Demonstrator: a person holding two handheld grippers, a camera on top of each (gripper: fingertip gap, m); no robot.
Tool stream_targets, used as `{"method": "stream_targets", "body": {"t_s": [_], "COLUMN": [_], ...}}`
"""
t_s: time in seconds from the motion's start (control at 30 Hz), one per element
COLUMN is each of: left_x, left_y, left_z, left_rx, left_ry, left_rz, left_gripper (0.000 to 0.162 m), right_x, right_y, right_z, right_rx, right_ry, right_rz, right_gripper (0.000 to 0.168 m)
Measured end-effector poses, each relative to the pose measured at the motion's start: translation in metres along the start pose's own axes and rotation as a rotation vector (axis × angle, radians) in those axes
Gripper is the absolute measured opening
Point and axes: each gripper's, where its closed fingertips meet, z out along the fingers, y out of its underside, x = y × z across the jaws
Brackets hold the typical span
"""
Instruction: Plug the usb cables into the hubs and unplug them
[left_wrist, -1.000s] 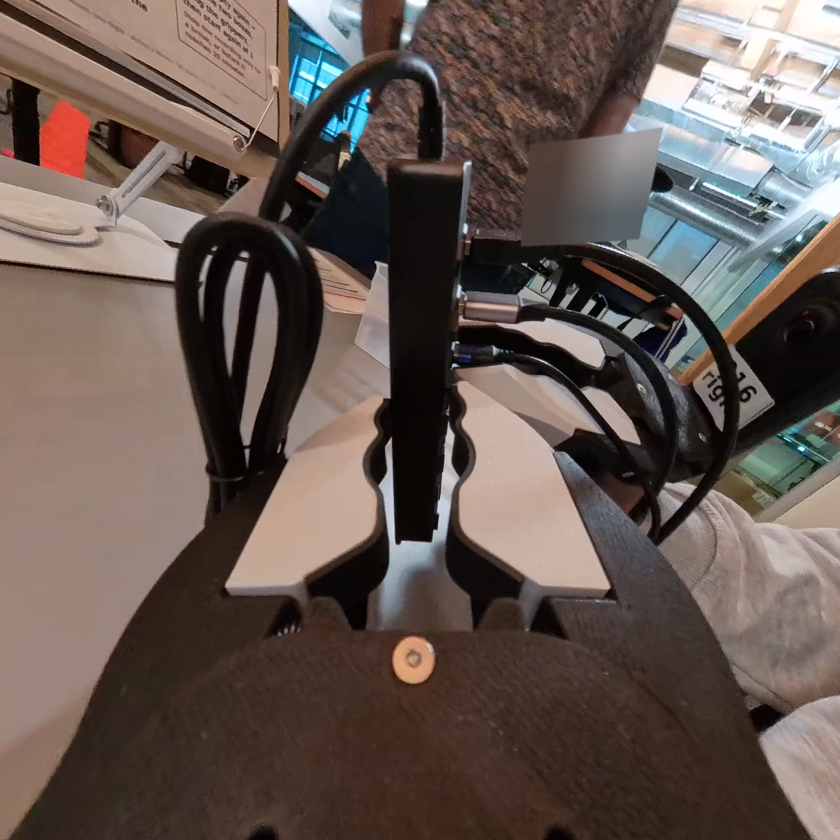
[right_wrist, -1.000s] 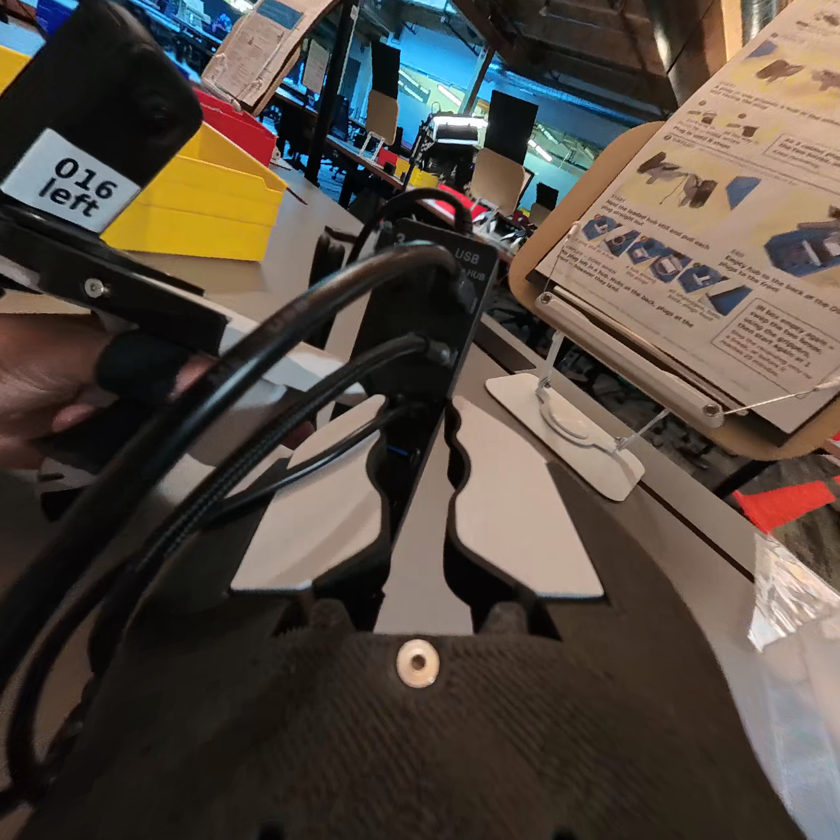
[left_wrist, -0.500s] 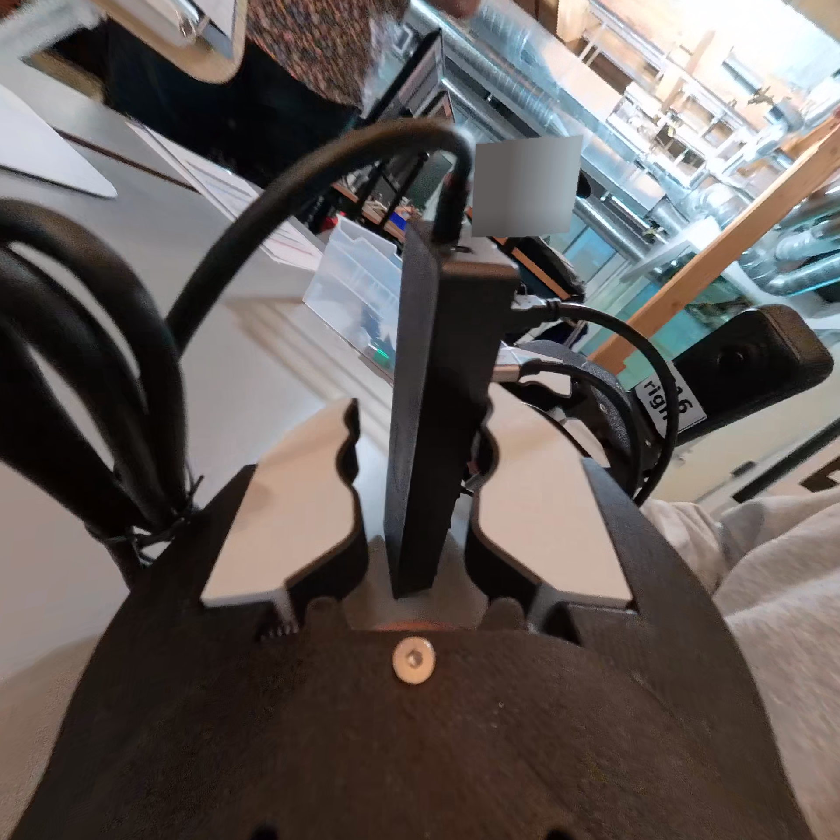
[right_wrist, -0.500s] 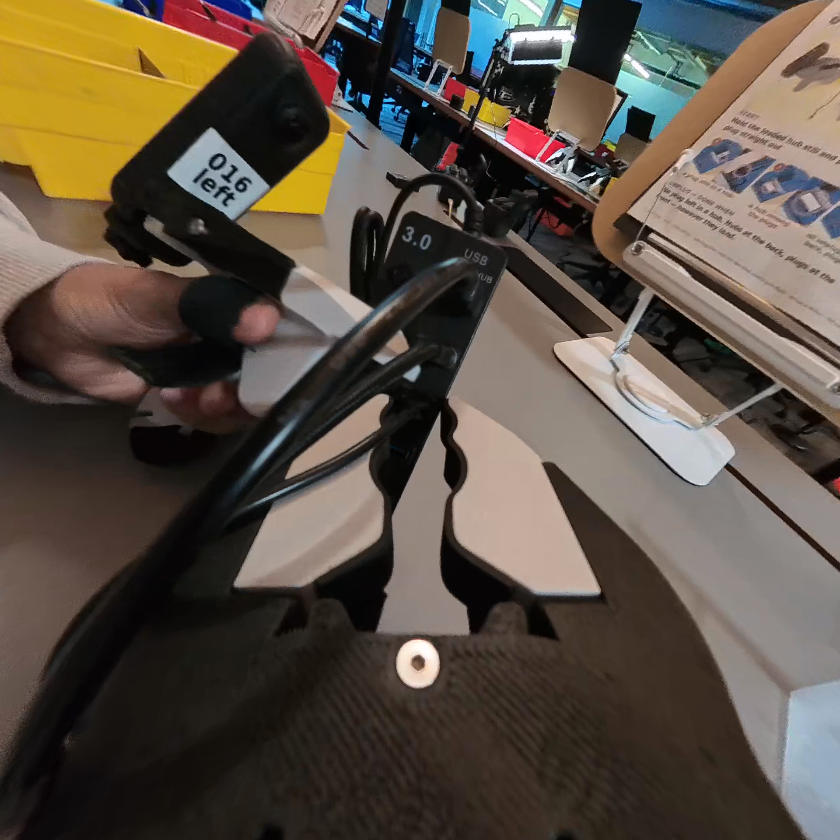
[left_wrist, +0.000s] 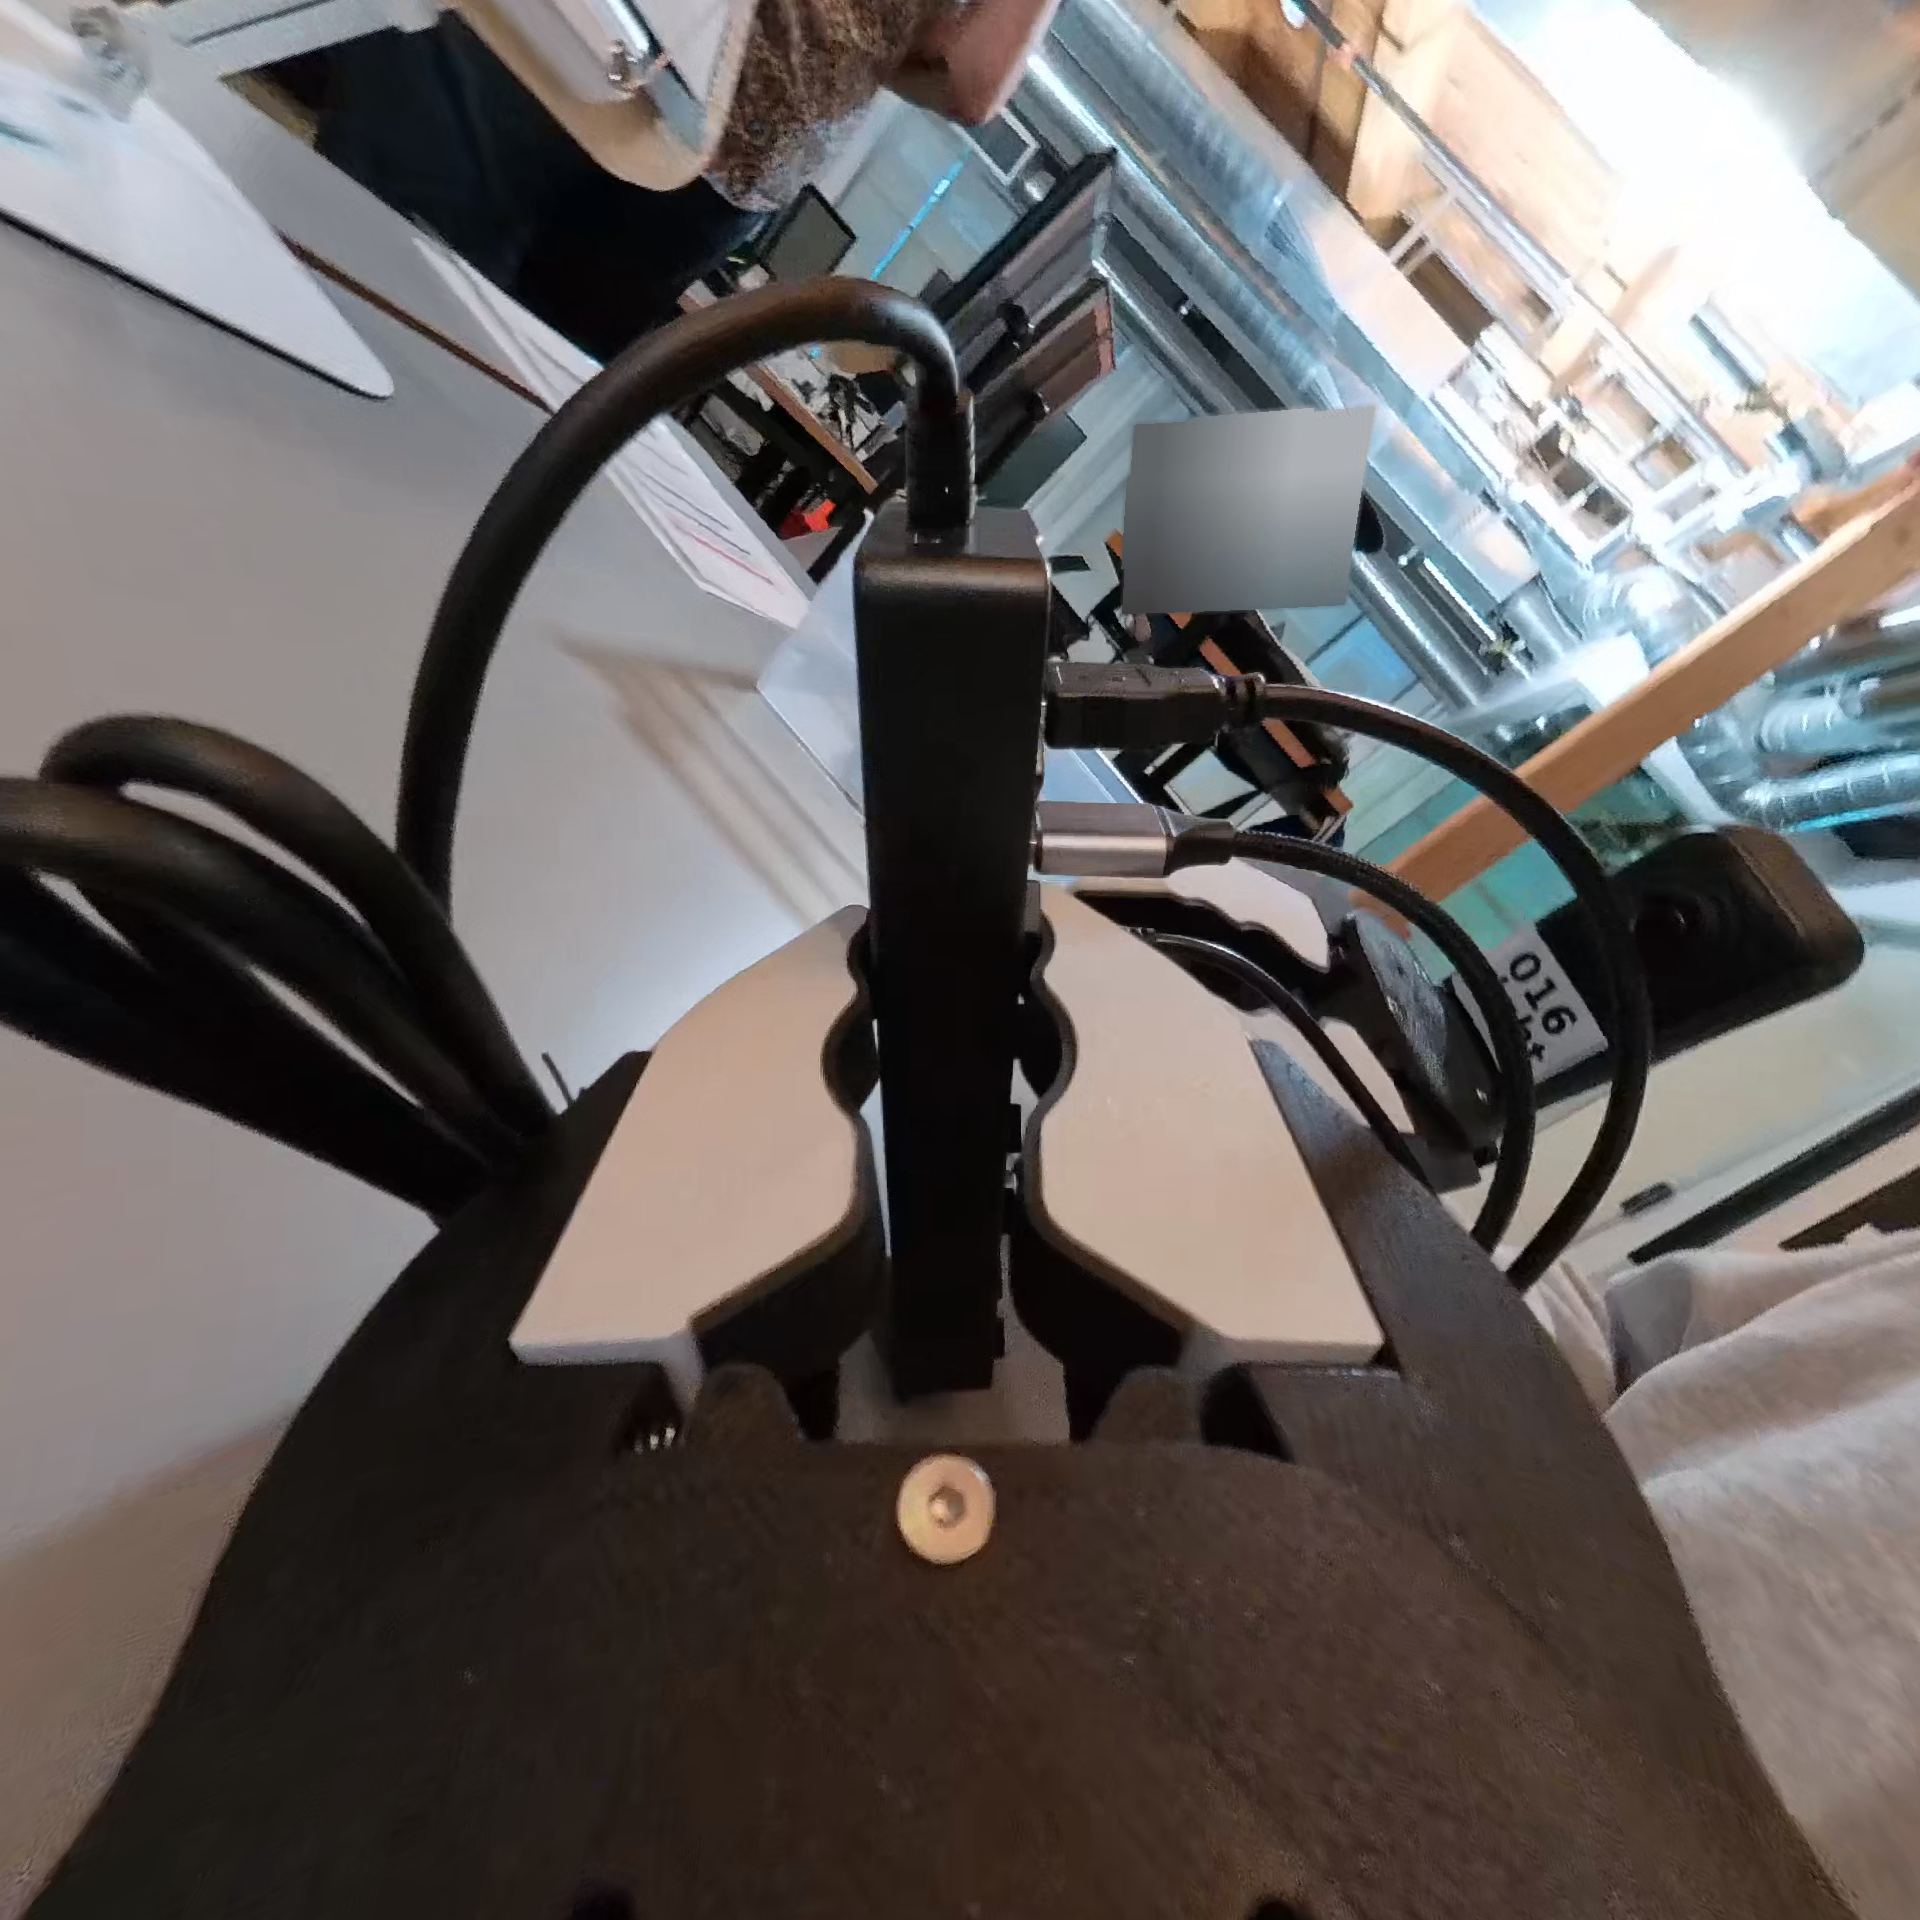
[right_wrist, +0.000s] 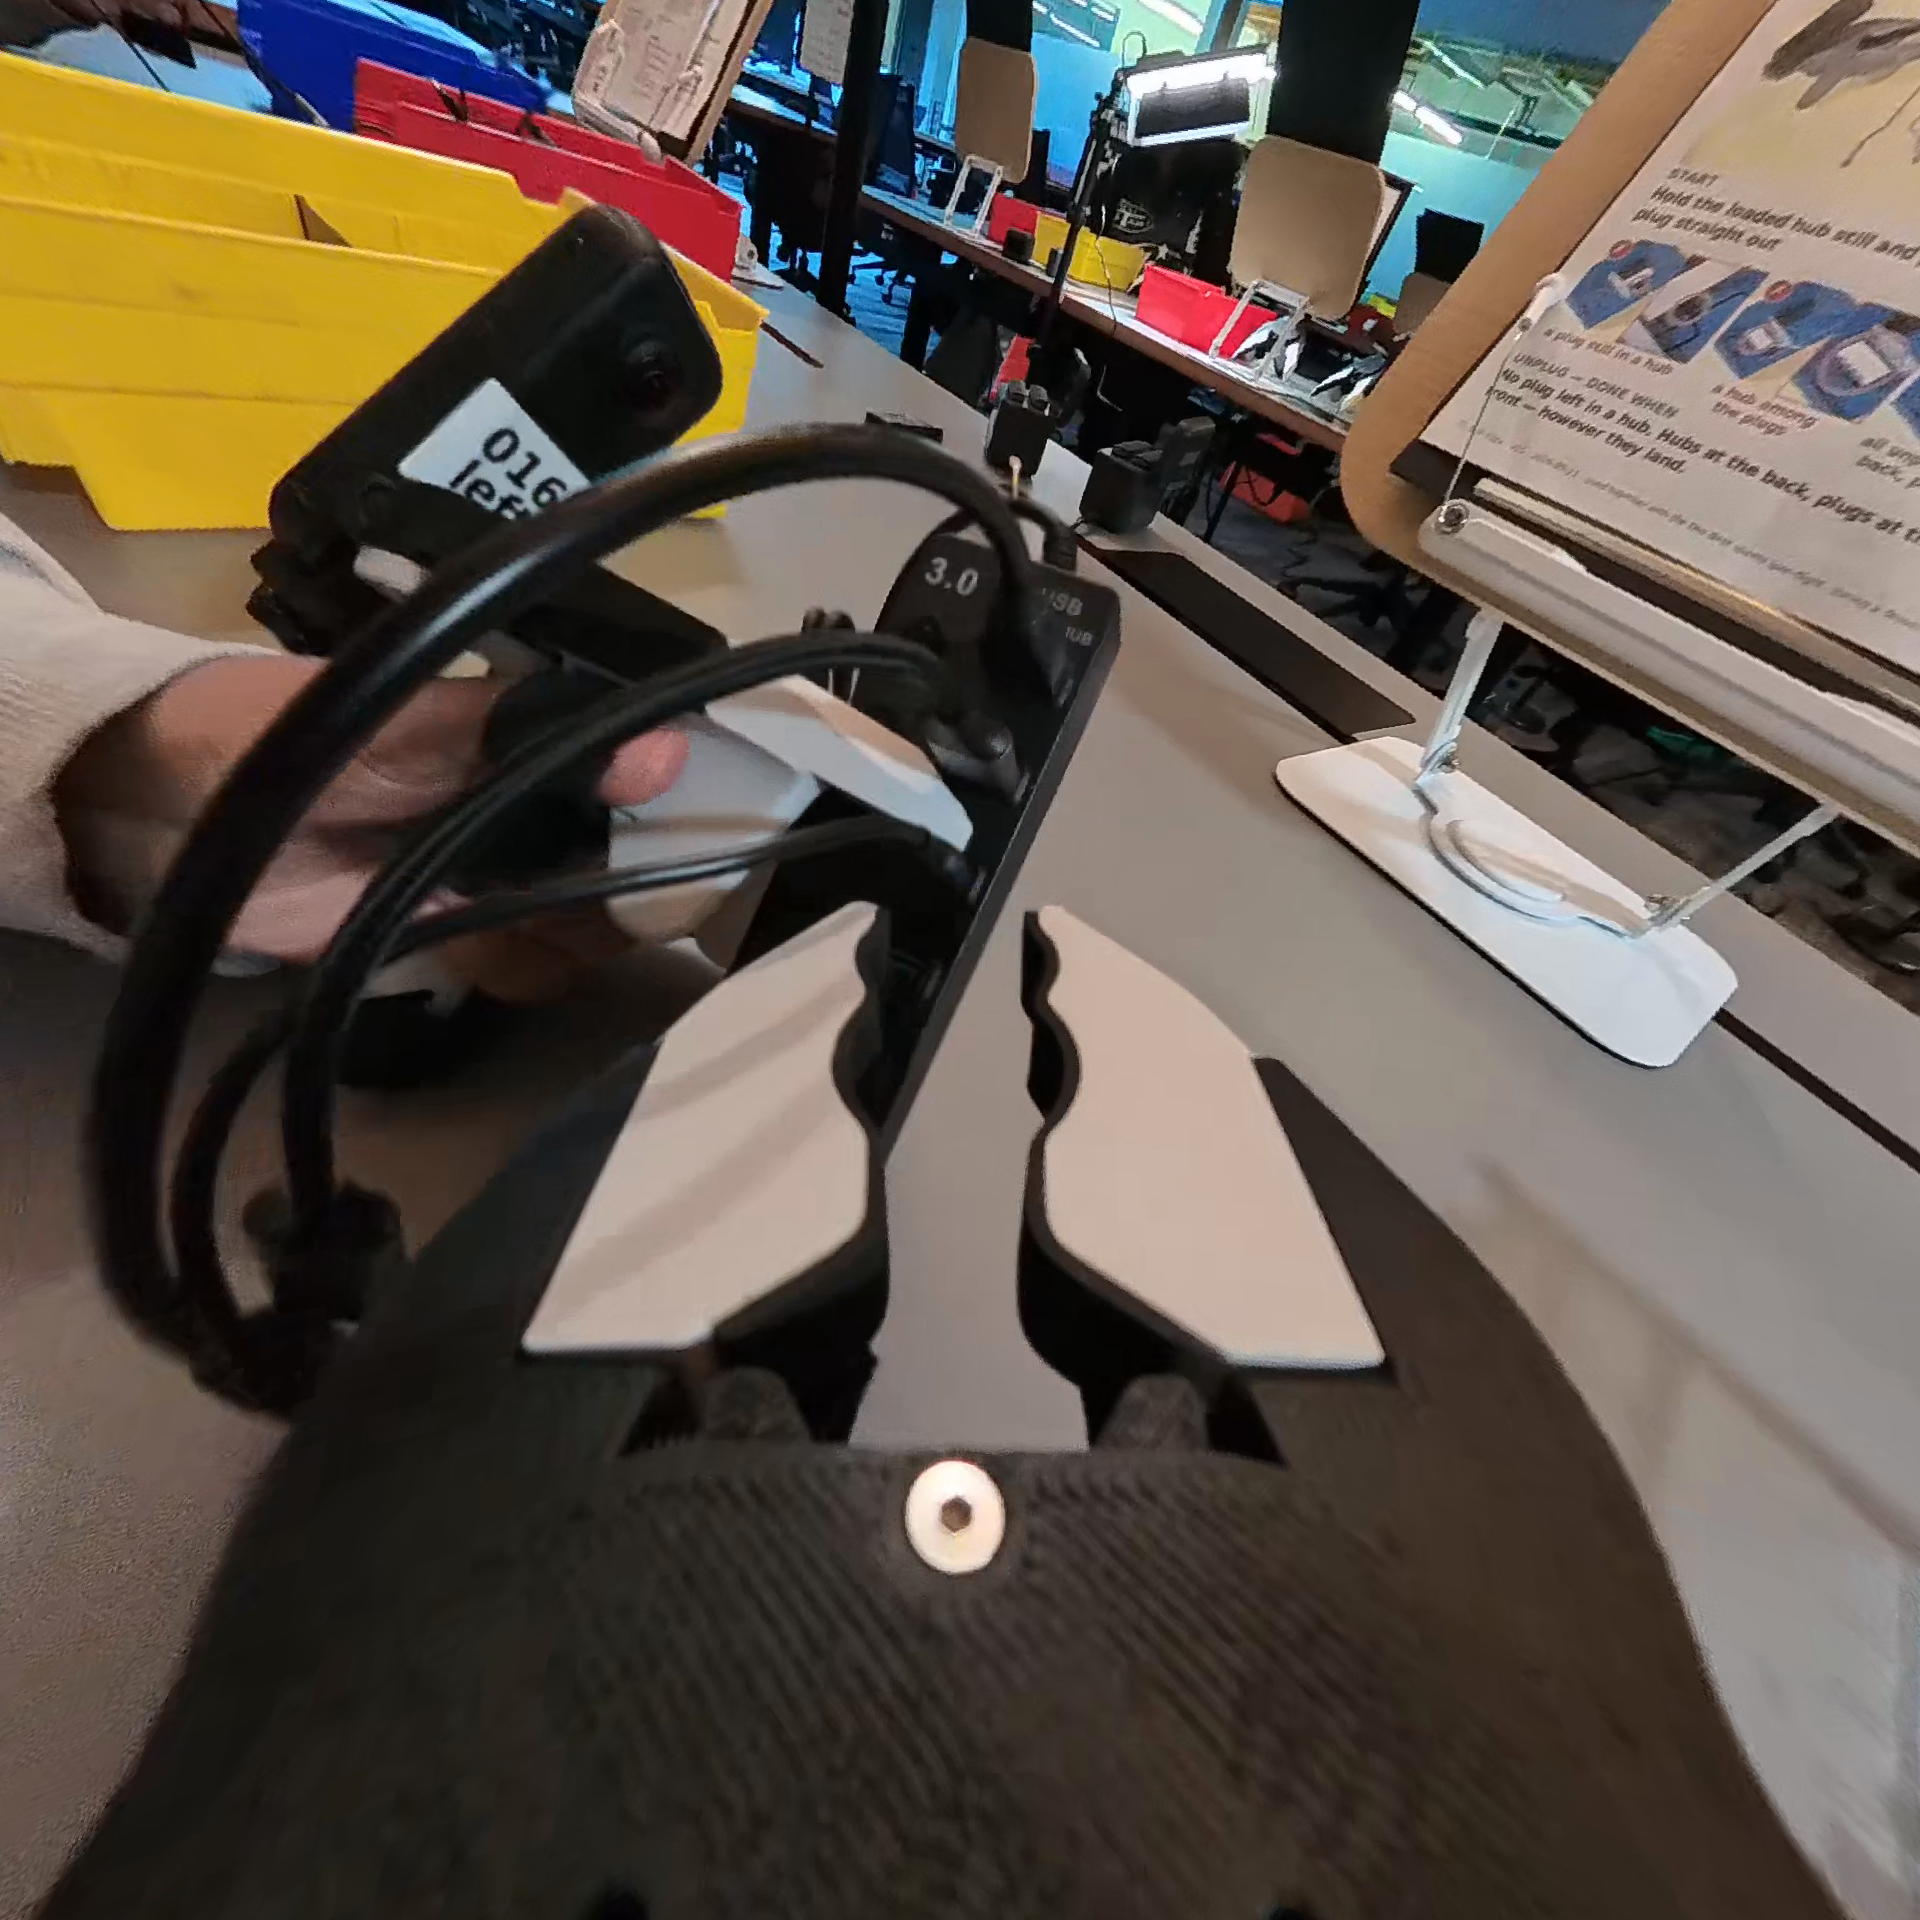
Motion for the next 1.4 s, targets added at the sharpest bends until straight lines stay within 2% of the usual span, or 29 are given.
{"method": "stream_targets", "body": {"t_s": [0.2,0.3,0.37,0.5,0.7,1.03,1.17,1.4], "left_x": [-0.002,-0.001,0.000,0.004,0.008,0.015,0.015,0.018], "left_y": [0.003,0.006,0.008,0.016,0.029,0.048,0.048,0.045], "left_z": [0.001,0.003,0.003,0.005,0.005,-0.001,-0.001,0.000], "left_rx": [-0.028,-0.050,-0.065,-0.134,-0.266,-0.453,-0.452,-0.431], "left_ry": [-0.011,-0.010,-0.003,0.035,0.117,0.207,0.207,0.213], "left_rz": [0.007,0.016,0.013,0.005,-0.066,-0.166,-0.161,-0.153], "left_gripper": [0.025,0.026,0.026,0.026,0.026,0.025,0.026,0.024], "right_x": [-0.003,-0.003,-0.005,-0.006,-0.017,-0.031,-0.033,-0.034], "right_y": [-0.003,-0.007,-0.010,-0.007,-0.004,0.007,0.006,0.001], "right_z": [0.000,-0.003,-0.005,-0.004,-0.008,-0.009,-0.010,-0.013], "right_rx": [0.017,0.043,0.067,0.063,0.073,0.060,0.030,0.029], "right_ry": [0.001,0.003,-0.009,-0.020,-0.101,-0.187,-0.210,-0.286], "right_rz": [-0.026,-0.089,-0.126,-0.211,-0.295,-0.396,-0.382,-0.173], "right_gripper": [0.023,0.011,0.009,0.015,0.007,0.011,0.009,0.008]}}
